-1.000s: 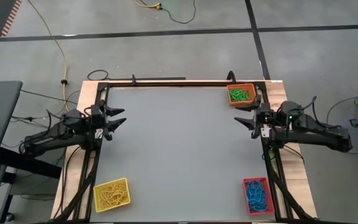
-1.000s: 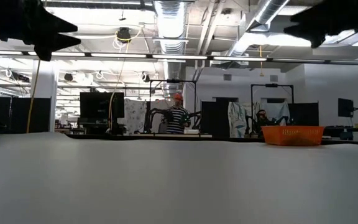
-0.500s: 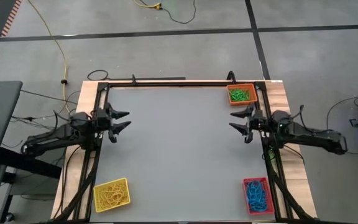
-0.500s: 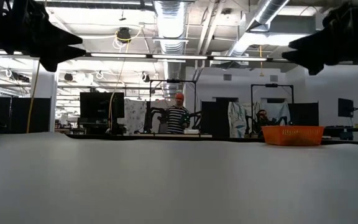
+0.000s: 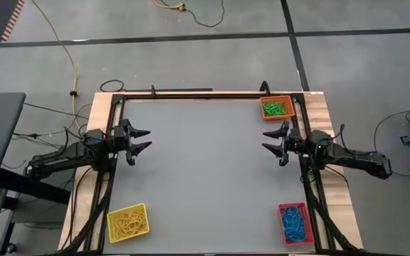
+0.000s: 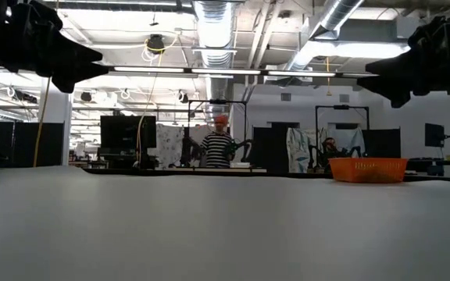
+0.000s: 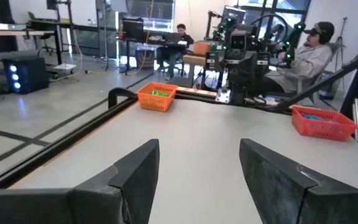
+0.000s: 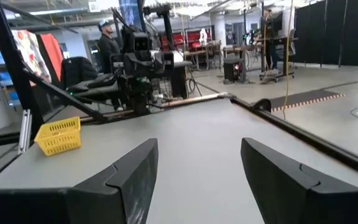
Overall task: Sort rubber bands into baskets
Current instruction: Return to Home Position
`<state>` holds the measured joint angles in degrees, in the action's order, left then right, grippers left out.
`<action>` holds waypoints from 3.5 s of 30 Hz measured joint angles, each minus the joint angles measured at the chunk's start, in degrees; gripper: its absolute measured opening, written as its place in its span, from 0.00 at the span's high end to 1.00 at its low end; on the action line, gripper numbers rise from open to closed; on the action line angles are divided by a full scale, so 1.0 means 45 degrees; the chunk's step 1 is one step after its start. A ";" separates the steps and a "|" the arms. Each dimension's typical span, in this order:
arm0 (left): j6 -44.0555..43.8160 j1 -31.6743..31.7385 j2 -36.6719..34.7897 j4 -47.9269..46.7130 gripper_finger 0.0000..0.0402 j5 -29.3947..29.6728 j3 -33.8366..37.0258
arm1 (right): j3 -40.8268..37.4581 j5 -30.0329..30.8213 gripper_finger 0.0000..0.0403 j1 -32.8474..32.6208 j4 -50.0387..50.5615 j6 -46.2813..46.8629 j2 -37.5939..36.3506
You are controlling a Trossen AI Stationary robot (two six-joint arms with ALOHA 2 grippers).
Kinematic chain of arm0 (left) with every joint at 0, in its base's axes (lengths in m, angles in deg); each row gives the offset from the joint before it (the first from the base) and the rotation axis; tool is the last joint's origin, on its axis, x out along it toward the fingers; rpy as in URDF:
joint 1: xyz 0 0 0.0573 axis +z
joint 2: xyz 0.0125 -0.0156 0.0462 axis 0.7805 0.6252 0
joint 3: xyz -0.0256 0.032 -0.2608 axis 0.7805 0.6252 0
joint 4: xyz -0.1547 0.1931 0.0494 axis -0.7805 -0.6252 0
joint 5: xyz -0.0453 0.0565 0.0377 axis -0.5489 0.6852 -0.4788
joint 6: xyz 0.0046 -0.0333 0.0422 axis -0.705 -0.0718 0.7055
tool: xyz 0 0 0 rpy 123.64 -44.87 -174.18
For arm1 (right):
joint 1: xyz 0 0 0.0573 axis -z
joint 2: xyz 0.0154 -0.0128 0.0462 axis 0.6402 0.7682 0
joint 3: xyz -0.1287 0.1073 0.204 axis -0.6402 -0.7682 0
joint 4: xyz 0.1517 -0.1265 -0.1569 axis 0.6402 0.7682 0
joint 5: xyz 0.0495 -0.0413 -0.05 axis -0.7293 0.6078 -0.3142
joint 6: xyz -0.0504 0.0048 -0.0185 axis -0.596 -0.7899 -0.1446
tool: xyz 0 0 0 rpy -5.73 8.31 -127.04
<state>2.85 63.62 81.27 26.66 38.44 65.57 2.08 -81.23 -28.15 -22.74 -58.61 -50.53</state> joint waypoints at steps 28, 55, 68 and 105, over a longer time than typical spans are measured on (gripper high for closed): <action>-0.0050 -0.0004 0.0015 -0.1877 0.47 0.0762 -0.0001 | -0.0030 0.0389 0.35 0.0000 0.0398 0.1758 0.0243; -0.1162 -0.0004 0.0010 -0.3303 0.47 0.0771 -0.0005 | -0.0049 0.0389 0.35 0.0000 0.0369 0.1758 0.0243; -0.1158 -0.0004 0.0015 -0.3586 0.47 0.0771 -0.0005 | -0.0049 0.0389 0.35 0.0000 0.0354 0.1758 0.0243; -0.1151 -0.0004 0.0012 -0.3586 0.47 0.0771 -0.0010 | -0.0049 0.0384 0.35 0.0000 0.0349 0.1758 0.0243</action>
<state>-2.33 63.60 81.33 10.52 41.91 65.53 1.86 -79.50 -28.15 -21.16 -50.70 -49.44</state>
